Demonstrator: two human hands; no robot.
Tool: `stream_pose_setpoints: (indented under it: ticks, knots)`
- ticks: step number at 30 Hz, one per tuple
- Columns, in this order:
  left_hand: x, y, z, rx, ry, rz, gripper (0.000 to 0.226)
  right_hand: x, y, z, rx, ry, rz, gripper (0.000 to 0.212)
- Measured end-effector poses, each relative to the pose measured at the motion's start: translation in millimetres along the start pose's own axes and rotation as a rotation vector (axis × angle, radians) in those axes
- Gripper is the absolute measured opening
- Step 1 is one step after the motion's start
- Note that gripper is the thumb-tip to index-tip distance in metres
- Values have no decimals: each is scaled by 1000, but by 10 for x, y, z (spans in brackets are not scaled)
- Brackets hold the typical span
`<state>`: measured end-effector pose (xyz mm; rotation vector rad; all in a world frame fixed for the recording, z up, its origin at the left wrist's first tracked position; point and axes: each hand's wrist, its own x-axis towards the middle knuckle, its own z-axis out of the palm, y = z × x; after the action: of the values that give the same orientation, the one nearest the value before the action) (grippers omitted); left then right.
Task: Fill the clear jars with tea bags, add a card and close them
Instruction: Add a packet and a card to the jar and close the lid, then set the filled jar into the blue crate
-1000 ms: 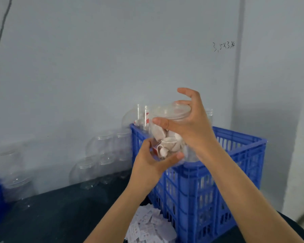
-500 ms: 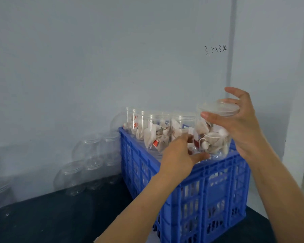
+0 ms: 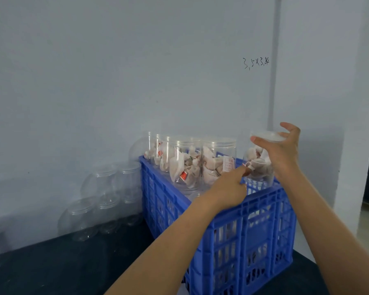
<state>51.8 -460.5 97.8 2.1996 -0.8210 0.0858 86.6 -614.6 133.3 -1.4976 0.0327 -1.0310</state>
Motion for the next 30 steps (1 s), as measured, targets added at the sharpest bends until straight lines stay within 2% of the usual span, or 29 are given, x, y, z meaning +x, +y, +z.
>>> stream_pose_setpoints:
  ticks: [4, 9, 11, 13, 15, 17, 22, 28, 30]
  knots:
    - [85, -4, 5, 13, -67, -53, 55, 80, 266, 79, -74, -149, 156, 86]
    - [126, -35, 15, -46, -59, -120, 51, 115, 501, 162, -476, -473, 380, 80]
    - [130, -64, 23, -19, -61, -140, 47, 110, 460, 215, -662, -615, 406, 75]
    - [147, -79, 28, 1, -63, -153, 43, 110, 406, 259, -804, -692, 424, 60]
    - [159, -84, 39, 14, -61, -160, 40, 119, 366, 269, -937, -752, 386, 47]
    - [155, -86, 44, 17, -62, -169, 38, 129, 322, 243, -1046, -831, 346, 46]
    - [142, -73, 53, 12, -69, -173, 43, 105, 203, 162, -1080, -946, 350, 45]
    - [103, -53, 39, 39, -64, -151, 43, 28, 141, 137, -1044, -941, 319, 49]
    - [56, -38, 9, 6, -16, -121, 41, -7, 110, 129, -1028, -931, 310, 47]
